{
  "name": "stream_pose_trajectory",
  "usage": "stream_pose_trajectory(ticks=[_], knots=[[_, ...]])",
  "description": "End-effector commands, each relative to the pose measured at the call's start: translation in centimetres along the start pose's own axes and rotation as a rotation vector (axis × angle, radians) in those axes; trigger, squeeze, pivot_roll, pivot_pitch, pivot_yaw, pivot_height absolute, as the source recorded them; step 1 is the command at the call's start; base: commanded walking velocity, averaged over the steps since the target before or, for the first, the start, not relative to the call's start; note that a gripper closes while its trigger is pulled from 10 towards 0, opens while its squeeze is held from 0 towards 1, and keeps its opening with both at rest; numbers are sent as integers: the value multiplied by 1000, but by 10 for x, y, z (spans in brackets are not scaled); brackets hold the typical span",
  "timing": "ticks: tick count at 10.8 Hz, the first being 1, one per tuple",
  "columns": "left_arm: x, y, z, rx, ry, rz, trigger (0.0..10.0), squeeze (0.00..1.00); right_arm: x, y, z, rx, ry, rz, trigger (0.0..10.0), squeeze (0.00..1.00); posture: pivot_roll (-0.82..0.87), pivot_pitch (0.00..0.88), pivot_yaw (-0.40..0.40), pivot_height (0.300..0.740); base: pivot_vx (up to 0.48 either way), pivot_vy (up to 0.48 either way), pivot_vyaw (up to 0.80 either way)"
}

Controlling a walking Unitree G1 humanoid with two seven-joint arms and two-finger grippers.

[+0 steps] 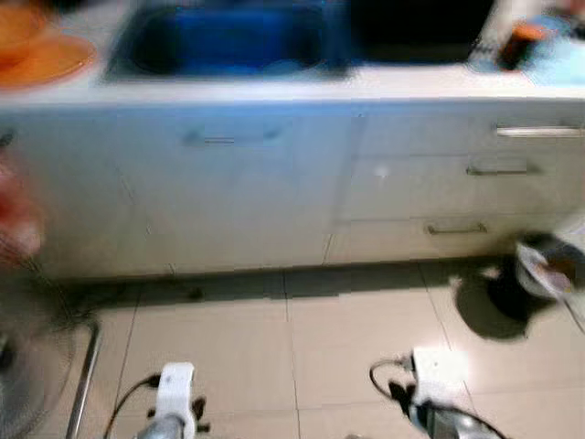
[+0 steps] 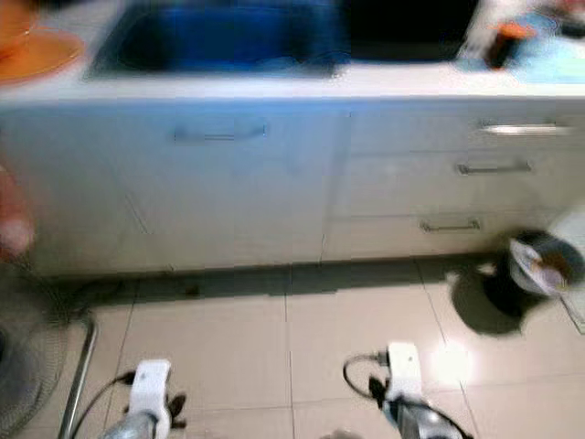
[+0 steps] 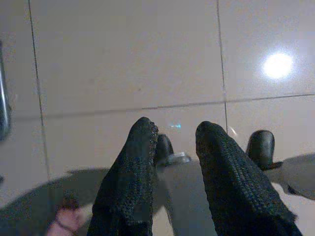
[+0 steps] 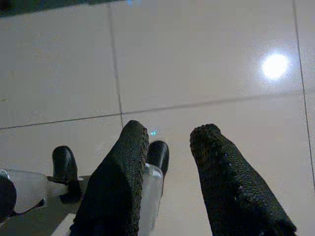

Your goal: Kitchen organization

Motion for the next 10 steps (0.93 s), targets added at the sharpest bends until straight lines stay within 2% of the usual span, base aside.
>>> stream_pose_trajectory(ticks=[1,9,10], knots=[[3,0,-1,-4,7,-2,10000,0,4,-1,-6,-23,3,-14,10000,0,35,130,-14,723,352,0,-738],[2,1,4,7,19,5,10000,0,3,-1,-7,-27,12,-11,10000,0,39,135,-13,723,378,0,-710],[2,1,4,8,22,5,10000,0,4,-1,-7,-29,14,-14,10000,0,39,136,-14,723,386,-244,-675]])
Point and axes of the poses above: a point about 5 cm out from each wrist's last joint towards the gripper, its own y axis pointing out of the wrist towards the gripper, its own z axis along the axis of the wrist's last joint, x = y × z, the point moved 5 cm from there along y, pointing out of the wrist towards the gripper, and after that the axes turned 4 degrees about -y, right-handed, at the moved point
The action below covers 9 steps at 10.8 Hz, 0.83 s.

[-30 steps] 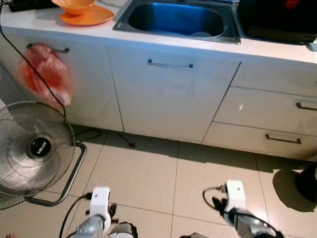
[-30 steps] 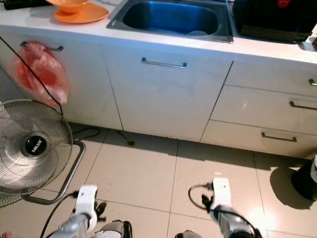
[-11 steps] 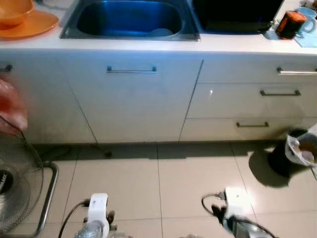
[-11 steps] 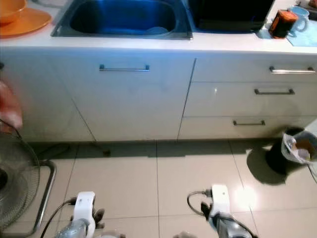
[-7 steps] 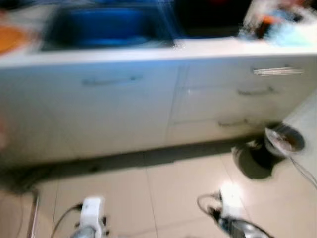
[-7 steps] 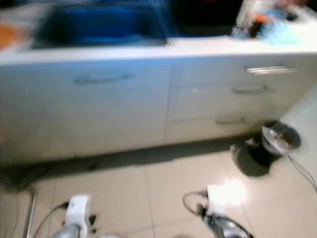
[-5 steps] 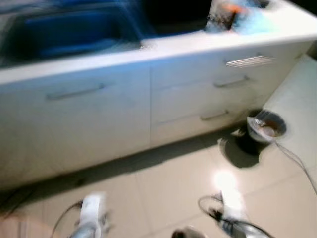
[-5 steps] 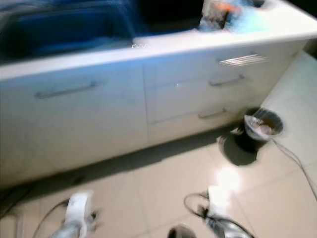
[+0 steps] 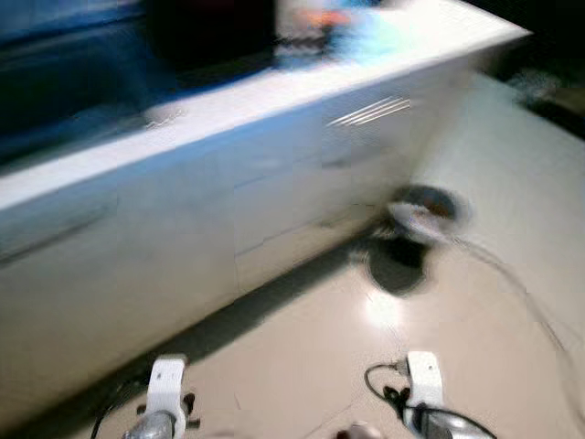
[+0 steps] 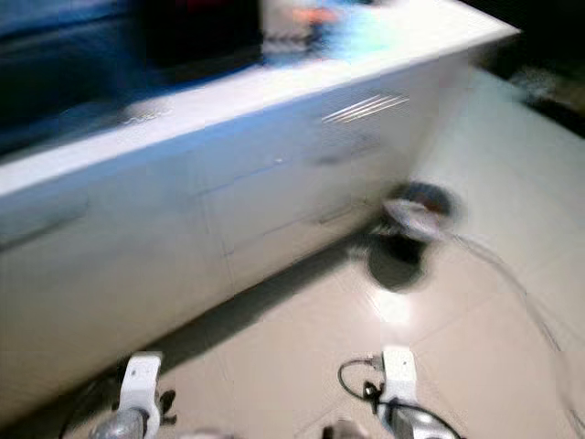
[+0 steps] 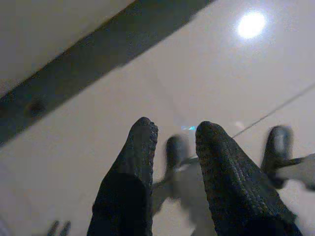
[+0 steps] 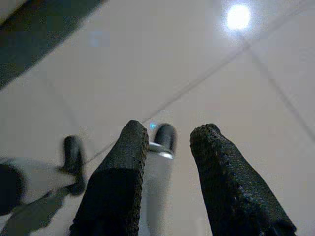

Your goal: Kitchen organization

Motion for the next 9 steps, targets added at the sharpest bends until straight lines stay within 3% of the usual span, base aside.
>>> stream_pose_trajectory(ticks=[1,7,9], knots=[[4,-1,-8,-18,9,-9,10000,0,4,-1,-3,-14,5,-13,10000,0,39,135,-13,723,364,-311,-656],[4,-1,-7,-15,20,-8,10000,0,4,-1,-6,-24,16,-15,10000,0,40,136,-12,723,314,-359,-640],[3,-1,-7,-15,14,-4,10000,0,3,-1,-6,-21,15,-12,10000,0,41,135,-14,723,122,-154,-575]])
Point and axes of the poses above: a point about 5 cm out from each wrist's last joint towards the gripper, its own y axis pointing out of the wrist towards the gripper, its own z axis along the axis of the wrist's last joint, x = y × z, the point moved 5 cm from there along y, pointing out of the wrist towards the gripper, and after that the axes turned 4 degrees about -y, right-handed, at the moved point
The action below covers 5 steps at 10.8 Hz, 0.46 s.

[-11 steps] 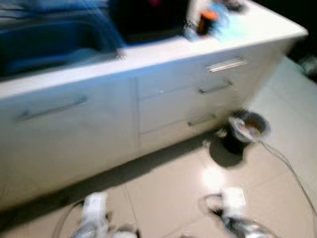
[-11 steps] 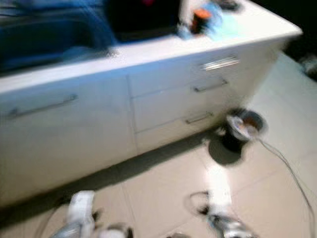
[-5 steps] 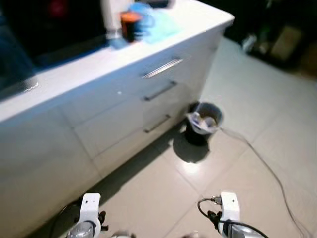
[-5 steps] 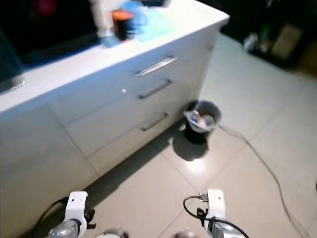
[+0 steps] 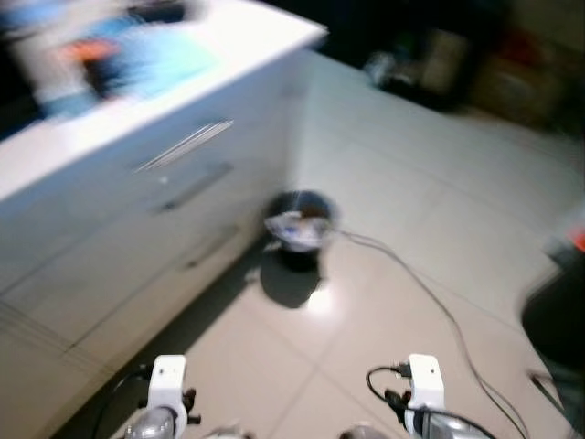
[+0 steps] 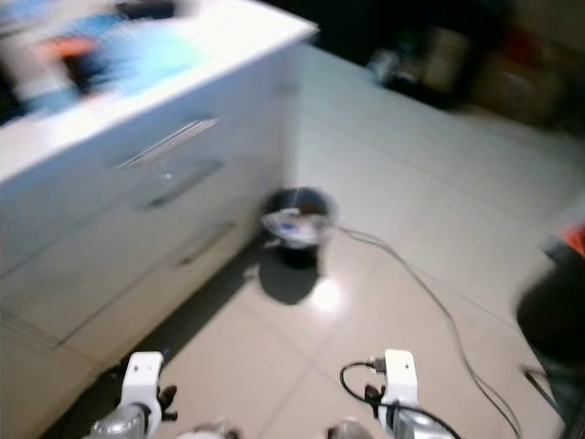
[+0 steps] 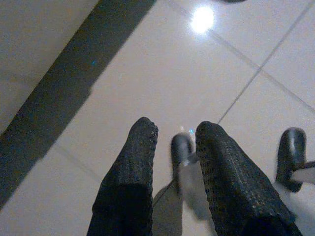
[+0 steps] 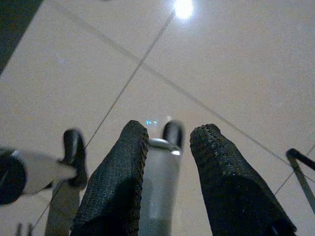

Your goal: Kitchen organization

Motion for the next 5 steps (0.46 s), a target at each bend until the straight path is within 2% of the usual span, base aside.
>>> stream_pose_trajectory(ticks=[1,5], knots=[[8,-1,-10,-26,-4,-13,10000,0,9,-2,-5,-12,4,-23,10000,0,41,135,-14,723,0,0,0],[7,-1,-13,-33,-15,-8,10000,0,9,-2,-6,-11,7,-23,10000,0,43,128,-15,723,0,0,0]])
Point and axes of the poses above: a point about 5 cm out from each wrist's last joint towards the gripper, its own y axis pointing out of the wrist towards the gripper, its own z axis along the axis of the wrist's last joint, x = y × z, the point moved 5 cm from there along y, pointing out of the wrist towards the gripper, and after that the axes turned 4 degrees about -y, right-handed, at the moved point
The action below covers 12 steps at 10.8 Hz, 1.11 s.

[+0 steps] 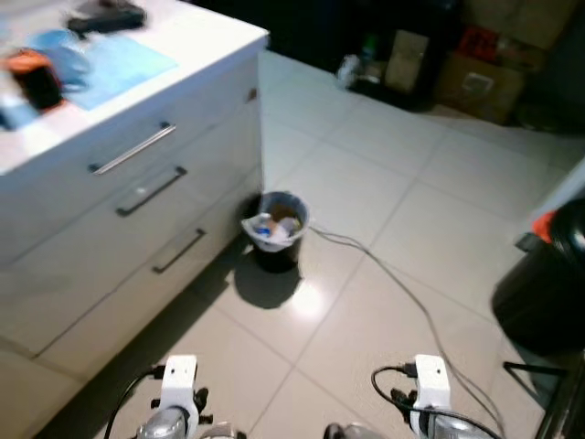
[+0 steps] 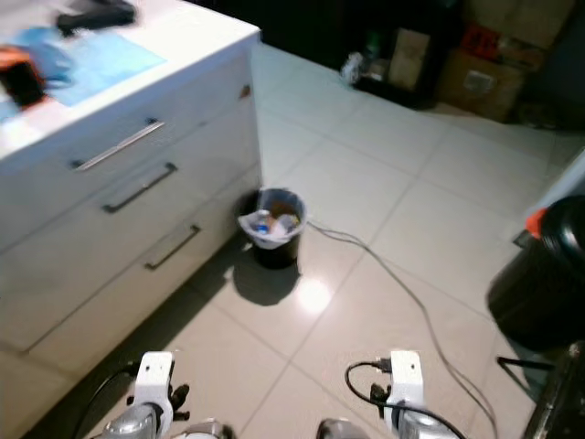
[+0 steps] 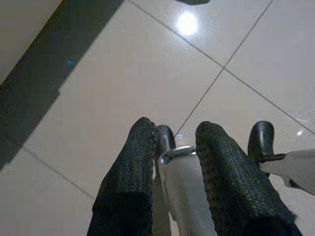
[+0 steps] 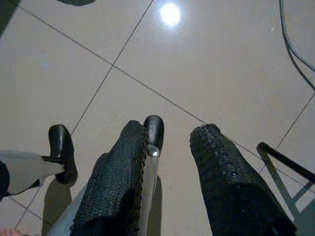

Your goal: Kitchen organization

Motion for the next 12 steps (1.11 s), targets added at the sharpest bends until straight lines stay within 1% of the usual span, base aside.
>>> stream_pose_trajectory(ticks=[1,6,9,12], knots=[[-2,-1,-8,-27,-1,10,10000,0,5,-1,-6,-18,6,-11,10000,0,43,125,-16,723,0,0,0],[-7,-2,-11,-35,-2,20,10000,0,-3,0,-9,-33,-16,7,10000,0,58,115,-16,723,0,0,0],[-7,-2,-11,-36,-3,20,10000,0,-3,0,-9,-32,-17,8,10000,0,59,117,-17,723,0,0,0],[-7,-3,-16,-45,-20,29,10000,0,-2,-1,-8,-29,-26,12,10000,0,68,132,-31,723,0,0,0]])
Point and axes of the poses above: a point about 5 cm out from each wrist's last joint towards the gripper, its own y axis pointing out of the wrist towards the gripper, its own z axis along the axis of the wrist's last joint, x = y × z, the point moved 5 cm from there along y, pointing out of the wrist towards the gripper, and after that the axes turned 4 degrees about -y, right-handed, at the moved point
